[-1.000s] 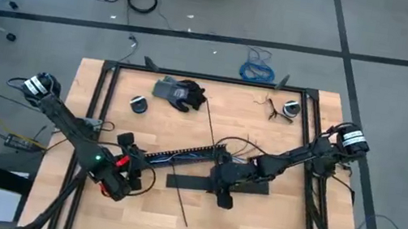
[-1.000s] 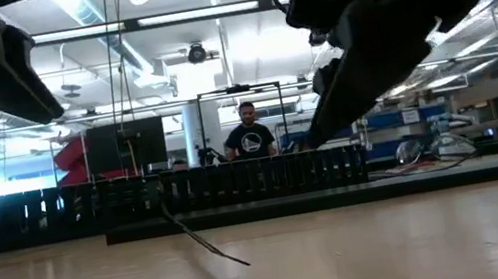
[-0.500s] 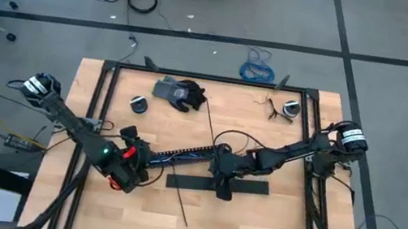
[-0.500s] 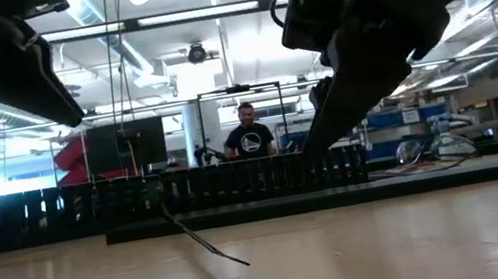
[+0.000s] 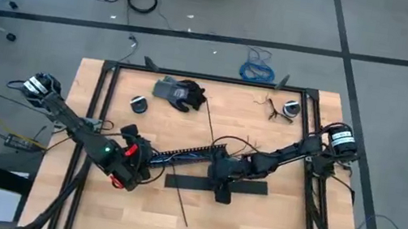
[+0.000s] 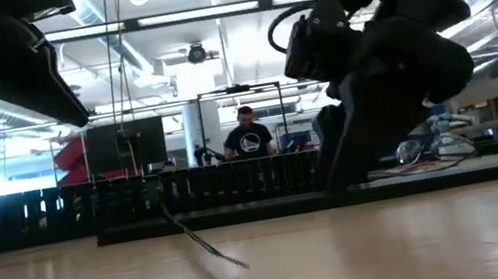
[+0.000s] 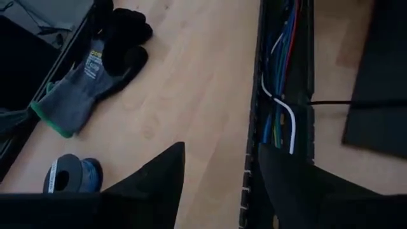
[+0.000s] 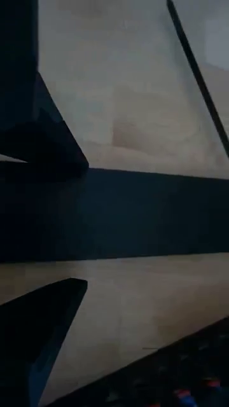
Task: Ziptie cables
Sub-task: Close the black cable duct
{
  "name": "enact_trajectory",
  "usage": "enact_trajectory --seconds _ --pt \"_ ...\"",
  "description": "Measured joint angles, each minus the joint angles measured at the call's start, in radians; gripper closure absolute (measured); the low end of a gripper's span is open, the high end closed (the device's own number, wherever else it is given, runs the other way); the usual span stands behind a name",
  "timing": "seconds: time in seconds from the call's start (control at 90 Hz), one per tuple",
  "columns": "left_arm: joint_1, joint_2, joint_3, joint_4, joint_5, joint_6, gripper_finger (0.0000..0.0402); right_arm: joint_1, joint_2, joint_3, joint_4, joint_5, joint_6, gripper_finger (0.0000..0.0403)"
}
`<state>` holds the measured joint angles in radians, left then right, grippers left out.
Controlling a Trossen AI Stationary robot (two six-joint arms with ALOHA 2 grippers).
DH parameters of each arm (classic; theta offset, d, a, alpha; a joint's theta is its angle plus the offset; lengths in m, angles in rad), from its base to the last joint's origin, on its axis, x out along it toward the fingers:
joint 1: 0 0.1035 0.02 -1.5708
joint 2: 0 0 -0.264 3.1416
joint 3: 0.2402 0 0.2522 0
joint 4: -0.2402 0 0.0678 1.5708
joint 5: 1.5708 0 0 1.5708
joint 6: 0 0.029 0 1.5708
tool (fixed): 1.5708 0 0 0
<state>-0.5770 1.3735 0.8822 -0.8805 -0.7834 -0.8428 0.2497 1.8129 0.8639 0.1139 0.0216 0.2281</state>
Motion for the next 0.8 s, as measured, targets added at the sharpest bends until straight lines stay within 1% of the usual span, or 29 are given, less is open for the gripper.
enact_trajectory --seconds 0.089,0.378,0.578,0.8 --pt "0.004 0.0 0.0 -0.002 0.0 0.026 0.0208 0.007 -0.008 -0.001 0.0 0.004 0.013 0.0115" --pt "0.008 0.0 0.0 -0.003 0.0 0.026 0.0208 0.031 -0.007 -0.002 0.014 0.018 0.068 0.0114" --pt "0.008 0.0 0.0 -0.002 0.001 0.026 0.0208 0.052 -0.005 -0.002 0.013 0.088 0.095 0.0114" --pt "0.008 0.0 0.0 -0.002 0.017 0.03 0.0208 0.084 0.001 -0.002 -0.005 0.122 0.134 0.0114"
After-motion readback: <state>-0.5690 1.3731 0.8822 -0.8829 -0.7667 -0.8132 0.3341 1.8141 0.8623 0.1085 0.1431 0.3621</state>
